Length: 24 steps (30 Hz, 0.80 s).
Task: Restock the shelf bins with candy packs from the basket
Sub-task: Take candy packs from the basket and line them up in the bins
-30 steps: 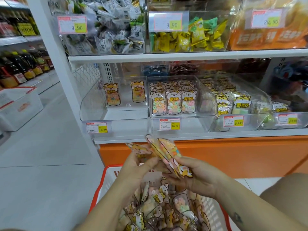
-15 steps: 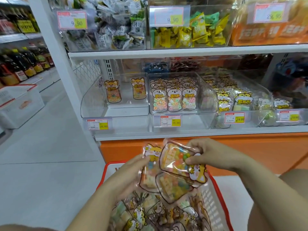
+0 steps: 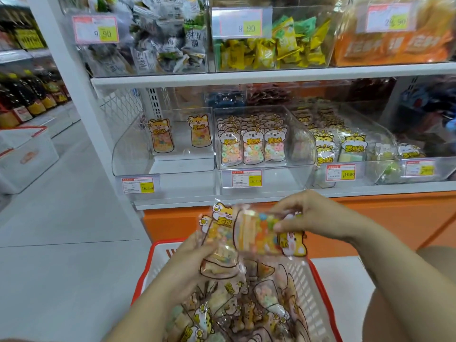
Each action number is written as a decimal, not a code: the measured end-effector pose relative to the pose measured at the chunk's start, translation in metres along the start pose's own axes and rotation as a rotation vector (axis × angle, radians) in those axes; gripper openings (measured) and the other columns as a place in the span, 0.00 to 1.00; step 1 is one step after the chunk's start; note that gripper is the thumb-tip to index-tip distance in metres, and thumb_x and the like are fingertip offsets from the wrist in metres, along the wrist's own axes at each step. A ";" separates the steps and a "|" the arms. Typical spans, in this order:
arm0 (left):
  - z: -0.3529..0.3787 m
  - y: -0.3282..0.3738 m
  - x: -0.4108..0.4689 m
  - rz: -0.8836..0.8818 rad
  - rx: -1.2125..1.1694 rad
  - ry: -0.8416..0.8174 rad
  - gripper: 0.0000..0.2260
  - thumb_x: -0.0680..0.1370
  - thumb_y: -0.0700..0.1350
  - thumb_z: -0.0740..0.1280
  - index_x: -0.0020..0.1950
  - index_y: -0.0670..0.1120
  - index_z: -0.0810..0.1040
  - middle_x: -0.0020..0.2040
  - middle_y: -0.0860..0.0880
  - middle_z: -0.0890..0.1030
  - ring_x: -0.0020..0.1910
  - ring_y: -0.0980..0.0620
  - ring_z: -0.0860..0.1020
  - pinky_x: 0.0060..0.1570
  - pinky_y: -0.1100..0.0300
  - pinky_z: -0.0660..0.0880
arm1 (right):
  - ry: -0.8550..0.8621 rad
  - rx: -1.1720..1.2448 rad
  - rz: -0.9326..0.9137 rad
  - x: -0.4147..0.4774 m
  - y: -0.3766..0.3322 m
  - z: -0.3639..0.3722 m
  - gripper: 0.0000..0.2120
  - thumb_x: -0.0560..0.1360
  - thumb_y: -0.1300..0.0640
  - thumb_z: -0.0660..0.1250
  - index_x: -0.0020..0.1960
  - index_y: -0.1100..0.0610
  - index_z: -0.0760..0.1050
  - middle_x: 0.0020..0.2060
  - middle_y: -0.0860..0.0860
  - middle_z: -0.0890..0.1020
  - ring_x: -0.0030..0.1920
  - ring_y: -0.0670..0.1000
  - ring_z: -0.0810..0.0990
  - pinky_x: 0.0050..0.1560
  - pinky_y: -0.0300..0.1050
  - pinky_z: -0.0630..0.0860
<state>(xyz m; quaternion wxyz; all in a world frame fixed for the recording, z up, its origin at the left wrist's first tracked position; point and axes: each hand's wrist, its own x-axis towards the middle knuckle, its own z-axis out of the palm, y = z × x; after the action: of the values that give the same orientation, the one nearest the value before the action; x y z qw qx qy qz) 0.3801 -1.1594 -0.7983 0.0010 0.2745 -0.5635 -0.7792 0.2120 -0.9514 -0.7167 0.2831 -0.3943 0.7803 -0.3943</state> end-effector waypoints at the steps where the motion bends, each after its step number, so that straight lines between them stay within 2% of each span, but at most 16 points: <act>1: 0.000 0.003 -0.002 -0.012 -0.057 -0.042 0.13 0.82 0.39 0.64 0.66 0.43 0.74 0.54 0.40 0.85 0.48 0.40 0.85 0.55 0.38 0.79 | -0.054 -0.080 0.000 -0.001 -0.005 0.004 0.09 0.70 0.56 0.78 0.48 0.45 0.85 0.44 0.40 0.85 0.44 0.35 0.81 0.45 0.29 0.72; 3: 0.004 0.005 -0.008 -0.041 -0.060 -0.129 0.14 0.83 0.40 0.61 0.69 0.46 0.73 0.57 0.39 0.84 0.51 0.38 0.84 0.51 0.39 0.81 | -0.001 -0.217 -0.001 0.004 -0.008 0.017 0.12 0.68 0.54 0.80 0.50 0.45 0.83 0.46 0.37 0.84 0.39 0.28 0.77 0.41 0.25 0.69; 5: 0.008 0.005 -0.013 -0.085 -0.061 -0.192 0.16 0.84 0.46 0.59 0.72 0.49 0.71 0.61 0.39 0.83 0.57 0.35 0.82 0.56 0.35 0.78 | 0.120 -0.298 0.005 0.012 -0.009 0.028 0.20 0.67 0.52 0.80 0.58 0.47 0.80 0.49 0.39 0.80 0.33 0.26 0.73 0.35 0.24 0.67; 7: 0.012 0.005 -0.016 -0.136 -0.108 -0.242 0.19 0.83 0.56 0.55 0.71 0.50 0.71 0.62 0.39 0.82 0.60 0.34 0.81 0.60 0.33 0.75 | 0.200 -0.339 0.003 0.018 -0.010 0.034 0.28 0.67 0.50 0.80 0.65 0.44 0.75 0.51 0.42 0.77 0.32 0.33 0.75 0.32 0.26 0.68; 9: 0.015 0.008 -0.020 -0.163 -0.153 -0.307 0.22 0.81 0.63 0.53 0.69 0.54 0.71 0.62 0.42 0.82 0.59 0.36 0.81 0.58 0.37 0.78 | 0.203 -0.357 -0.012 0.020 -0.012 0.036 0.33 0.69 0.50 0.78 0.70 0.40 0.69 0.53 0.45 0.74 0.33 0.41 0.76 0.34 0.28 0.69; 11: 0.017 0.009 -0.022 -0.129 -0.089 -0.319 0.21 0.80 0.59 0.59 0.69 0.52 0.72 0.59 0.43 0.84 0.53 0.40 0.85 0.47 0.46 0.83 | 0.150 -0.371 -0.031 0.023 -0.015 0.041 0.35 0.71 0.51 0.77 0.73 0.38 0.65 0.56 0.45 0.74 0.40 0.43 0.78 0.41 0.32 0.71; 13: 0.019 0.003 -0.019 -0.073 -0.029 -0.246 0.20 0.78 0.47 0.67 0.70 0.47 0.73 0.52 0.41 0.86 0.41 0.44 0.85 0.34 0.55 0.81 | 0.154 -0.416 -0.074 0.029 -0.014 0.049 0.37 0.71 0.51 0.76 0.74 0.38 0.62 0.61 0.44 0.75 0.53 0.44 0.77 0.53 0.39 0.73; 15: 0.021 0.000 -0.017 -0.034 -0.091 -0.197 0.18 0.79 0.39 0.68 0.69 0.44 0.73 0.52 0.36 0.85 0.40 0.41 0.85 0.32 0.54 0.81 | 0.314 -0.479 -0.120 0.035 -0.012 0.056 0.40 0.69 0.47 0.77 0.75 0.40 0.61 0.64 0.43 0.73 0.63 0.46 0.71 0.63 0.45 0.69; 16: 0.021 0.002 -0.015 -0.004 -0.147 -0.179 0.17 0.79 0.38 0.67 0.69 0.44 0.73 0.53 0.34 0.84 0.43 0.38 0.85 0.35 0.51 0.82 | 0.440 -0.397 -0.114 0.036 -0.011 0.059 0.42 0.68 0.44 0.78 0.76 0.42 0.60 0.65 0.42 0.71 0.65 0.46 0.69 0.64 0.46 0.68; 18: 0.017 0.010 -0.011 0.109 -0.225 -0.117 0.19 0.78 0.40 0.68 0.69 0.43 0.73 0.57 0.35 0.83 0.51 0.35 0.84 0.44 0.44 0.82 | 0.574 0.049 0.000 0.036 -0.015 0.065 0.48 0.65 0.39 0.78 0.77 0.44 0.57 0.66 0.43 0.69 0.65 0.45 0.70 0.62 0.46 0.70; 20: 0.011 0.025 -0.009 0.238 -0.231 -0.051 0.21 0.76 0.42 0.69 0.68 0.43 0.74 0.57 0.38 0.84 0.52 0.39 0.84 0.46 0.46 0.82 | 0.415 0.574 0.139 0.038 -0.022 0.073 0.51 0.61 0.38 0.78 0.77 0.46 0.57 0.65 0.49 0.74 0.60 0.49 0.76 0.56 0.48 0.75; 21: 0.009 0.033 -0.009 0.282 -0.219 -0.029 0.21 0.75 0.42 0.69 0.67 0.43 0.74 0.56 0.39 0.84 0.51 0.42 0.85 0.45 0.48 0.83 | 0.289 0.738 0.175 0.043 -0.025 0.078 0.48 0.62 0.41 0.78 0.76 0.50 0.60 0.62 0.54 0.78 0.57 0.52 0.77 0.54 0.50 0.76; 23: 0.004 0.049 -0.008 0.319 -0.160 -0.008 0.19 0.75 0.42 0.68 0.66 0.43 0.74 0.54 0.40 0.85 0.48 0.44 0.85 0.42 0.52 0.83 | 0.136 0.810 0.124 0.057 -0.034 0.087 0.35 0.68 0.50 0.78 0.69 0.60 0.69 0.56 0.61 0.81 0.53 0.62 0.78 0.56 0.57 0.76; 24: -0.001 0.057 -0.005 0.326 -0.108 -0.002 0.18 0.76 0.41 0.68 0.65 0.43 0.74 0.54 0.39 0.85 0.47 0.45 0.85 0.41 0.52 0.83 | 0.128 0.772 0.086 0.065 -0.041 0.090 0.29 0.69 0.54 0.77 0.66 0.61 0.72 0.56 0.62 0.82 0.56 0.65 0.79 0.62 0.62 0.75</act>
<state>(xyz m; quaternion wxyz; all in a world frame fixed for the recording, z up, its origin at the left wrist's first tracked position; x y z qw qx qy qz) 0.3677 -1.1790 -0.7464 0.1415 0.1780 -0.5580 -0.7980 0.2615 -1.0572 -0.7388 0.3777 -0.2005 0.6063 -0.6704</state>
